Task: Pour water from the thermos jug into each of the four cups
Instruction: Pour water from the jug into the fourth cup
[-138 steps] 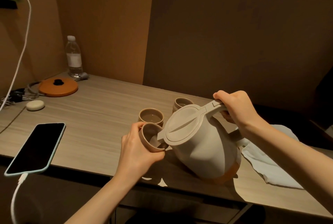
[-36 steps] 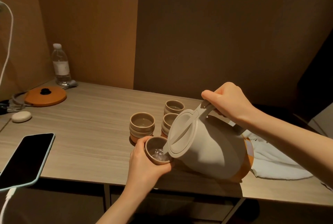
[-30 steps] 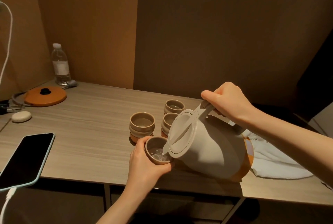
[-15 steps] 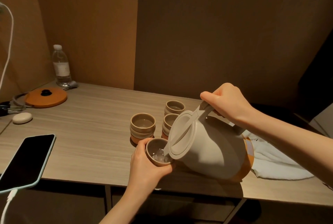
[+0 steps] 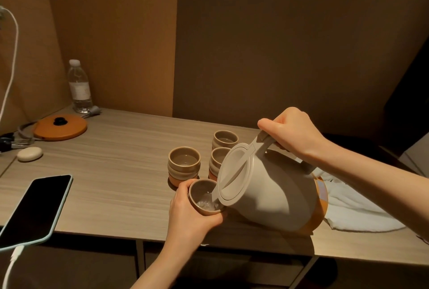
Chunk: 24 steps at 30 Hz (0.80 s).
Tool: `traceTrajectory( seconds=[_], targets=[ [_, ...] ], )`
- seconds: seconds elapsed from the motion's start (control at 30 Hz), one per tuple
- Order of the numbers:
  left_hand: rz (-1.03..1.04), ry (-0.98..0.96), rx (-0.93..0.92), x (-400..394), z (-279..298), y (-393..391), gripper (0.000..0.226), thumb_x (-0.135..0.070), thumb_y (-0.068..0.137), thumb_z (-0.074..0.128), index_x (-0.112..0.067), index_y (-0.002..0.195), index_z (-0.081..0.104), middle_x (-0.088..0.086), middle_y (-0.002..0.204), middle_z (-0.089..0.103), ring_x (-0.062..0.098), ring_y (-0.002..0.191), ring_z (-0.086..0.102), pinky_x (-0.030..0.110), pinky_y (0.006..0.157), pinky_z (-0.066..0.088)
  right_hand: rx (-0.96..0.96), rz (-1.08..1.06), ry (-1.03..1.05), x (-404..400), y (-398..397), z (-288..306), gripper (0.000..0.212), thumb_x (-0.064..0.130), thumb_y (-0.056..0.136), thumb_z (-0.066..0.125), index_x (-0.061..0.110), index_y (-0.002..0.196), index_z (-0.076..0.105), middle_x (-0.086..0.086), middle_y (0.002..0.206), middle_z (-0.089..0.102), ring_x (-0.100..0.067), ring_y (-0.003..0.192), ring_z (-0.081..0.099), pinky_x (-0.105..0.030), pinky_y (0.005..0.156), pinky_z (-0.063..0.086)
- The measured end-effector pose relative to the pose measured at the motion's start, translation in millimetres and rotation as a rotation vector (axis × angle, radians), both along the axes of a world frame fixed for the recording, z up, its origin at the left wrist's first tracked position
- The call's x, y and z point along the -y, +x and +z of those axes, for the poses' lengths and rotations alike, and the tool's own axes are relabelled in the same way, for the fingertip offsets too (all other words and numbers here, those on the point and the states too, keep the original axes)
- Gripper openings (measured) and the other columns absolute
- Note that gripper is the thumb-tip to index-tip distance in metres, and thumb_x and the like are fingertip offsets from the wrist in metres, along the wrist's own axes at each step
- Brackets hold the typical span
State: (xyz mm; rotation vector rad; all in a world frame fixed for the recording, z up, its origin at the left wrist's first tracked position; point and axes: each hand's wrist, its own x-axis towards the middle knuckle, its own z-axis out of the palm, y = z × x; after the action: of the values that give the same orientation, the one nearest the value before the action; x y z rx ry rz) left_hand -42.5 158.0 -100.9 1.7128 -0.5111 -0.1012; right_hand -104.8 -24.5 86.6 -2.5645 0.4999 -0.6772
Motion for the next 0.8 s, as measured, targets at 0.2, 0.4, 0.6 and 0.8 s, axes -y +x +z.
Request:
traceTrajectory(
  seconds=[0.2,0.4,0.6,0.8],
  targets=[
    [0.007,-0.007,0.000,0.7,0.0,-0.8,0.085,-0.039,0.038,0.081,-0.036,0.117,0.047,-0.015,0.112,0.058,0.011,0.110,0.054,0.032,0.092,0.049,-0.002,0.006,-0.013,-0.3,-0.7,0.3,0.059,0.056,0.068,0.044,0.007,0.063,0.076,-0.022,0.066,0.069,-0.038,0.067,0.064,-0.049,0.064,0.055],
    [0.000,0.000,0.006,0.3,0.4,-1.1,0.085,-0.029,0.044,0.087,-0.034,0.118,0.046,-0.013,0.113,0.057,0.012,0.111,0.053,0.030,0.092,0.047,0.007,0.002,-0.012,0.8,0.3,-0.8,0.063,0.058,0.067,0.043,0.004,0.064,0.075,-0.023,0.067,0.068,-0.039,0.068,0.064,-0.049,0.063,0.054],
    [0.007,-0.005,0.001,0.4,1.0,-1.5,0.090,-0.045,0.036,0.078,-0.032,0.120,0.047,-0.013,0.114,0.058,0.011,0.111,0.054,0.034,0.094,0.049,0.003,0.005,-0.014,3.3,1.0,-1.6,0.057,0.048,0.079,0.050,-0.002,0.062,0.071,-0.026,0.067,0.066,-0.041,0.067,0.063,-0.048,0.061,0.054],
    [0.014,-0.002,0.008,0.6,0.7,-1.0,0.090,-0.048,0.036,0.077,-0.033,0.119,0.047,-0.014,0.113,0.058,0.011,0.111,0.054,0.034,0.094,0.050,-0.010,0.015,-0.021,3.1,1.9,-0.2,0.057,0.047,0.081,0.051,-0.004,0.064,0.071,-0.026,0.066,0.065,-0.037,0.060,0.060,-0.047,0.060,0.054]
  ],
)
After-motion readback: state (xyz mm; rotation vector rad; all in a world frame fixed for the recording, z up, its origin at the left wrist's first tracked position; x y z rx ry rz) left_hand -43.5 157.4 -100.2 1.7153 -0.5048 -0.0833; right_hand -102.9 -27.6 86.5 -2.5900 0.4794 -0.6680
